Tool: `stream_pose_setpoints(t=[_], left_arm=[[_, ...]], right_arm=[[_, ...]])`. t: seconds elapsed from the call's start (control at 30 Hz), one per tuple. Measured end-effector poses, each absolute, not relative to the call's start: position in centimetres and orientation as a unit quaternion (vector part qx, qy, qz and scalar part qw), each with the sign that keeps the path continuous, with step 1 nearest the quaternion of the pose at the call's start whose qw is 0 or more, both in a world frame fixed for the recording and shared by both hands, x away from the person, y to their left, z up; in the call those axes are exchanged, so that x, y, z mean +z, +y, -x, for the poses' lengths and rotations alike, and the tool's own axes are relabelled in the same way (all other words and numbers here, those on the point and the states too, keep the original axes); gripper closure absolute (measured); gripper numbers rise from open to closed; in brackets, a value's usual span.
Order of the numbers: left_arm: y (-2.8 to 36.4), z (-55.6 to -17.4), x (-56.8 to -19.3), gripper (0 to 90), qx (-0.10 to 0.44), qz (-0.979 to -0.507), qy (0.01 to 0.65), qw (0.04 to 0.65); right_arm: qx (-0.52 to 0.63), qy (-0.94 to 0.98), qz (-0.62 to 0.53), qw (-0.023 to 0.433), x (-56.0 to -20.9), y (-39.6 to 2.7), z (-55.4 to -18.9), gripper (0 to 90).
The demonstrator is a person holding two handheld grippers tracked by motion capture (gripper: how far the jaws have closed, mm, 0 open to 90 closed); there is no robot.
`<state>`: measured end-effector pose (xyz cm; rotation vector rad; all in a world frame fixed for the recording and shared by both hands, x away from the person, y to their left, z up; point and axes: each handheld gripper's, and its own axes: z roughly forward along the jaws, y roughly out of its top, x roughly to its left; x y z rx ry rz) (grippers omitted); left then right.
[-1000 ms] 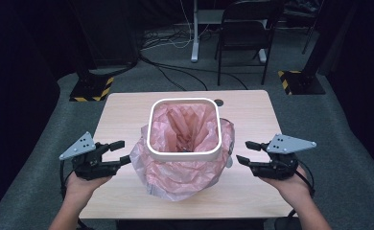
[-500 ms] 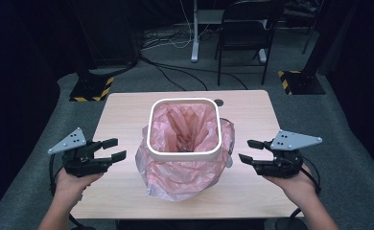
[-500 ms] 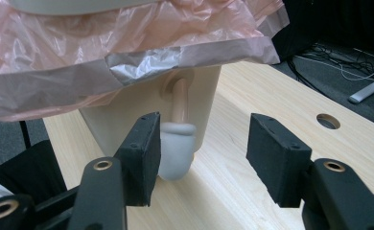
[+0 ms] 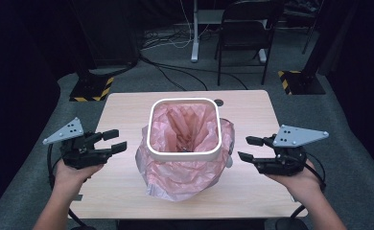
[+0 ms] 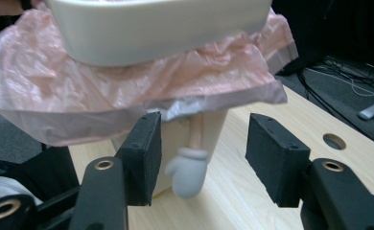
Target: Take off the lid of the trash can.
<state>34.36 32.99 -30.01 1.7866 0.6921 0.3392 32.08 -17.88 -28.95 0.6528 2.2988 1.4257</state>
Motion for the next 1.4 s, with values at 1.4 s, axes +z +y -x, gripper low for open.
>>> stream_pose_setpoints(t=[1.4], left_arm=[[28.2,-39.2,-24.3,38.2,0.152,-0.779,0.270,0.545]], right_arm=[[0.532,0.826,-0.140,0.121,-24.0,-14.2,-31.6,47.6]])
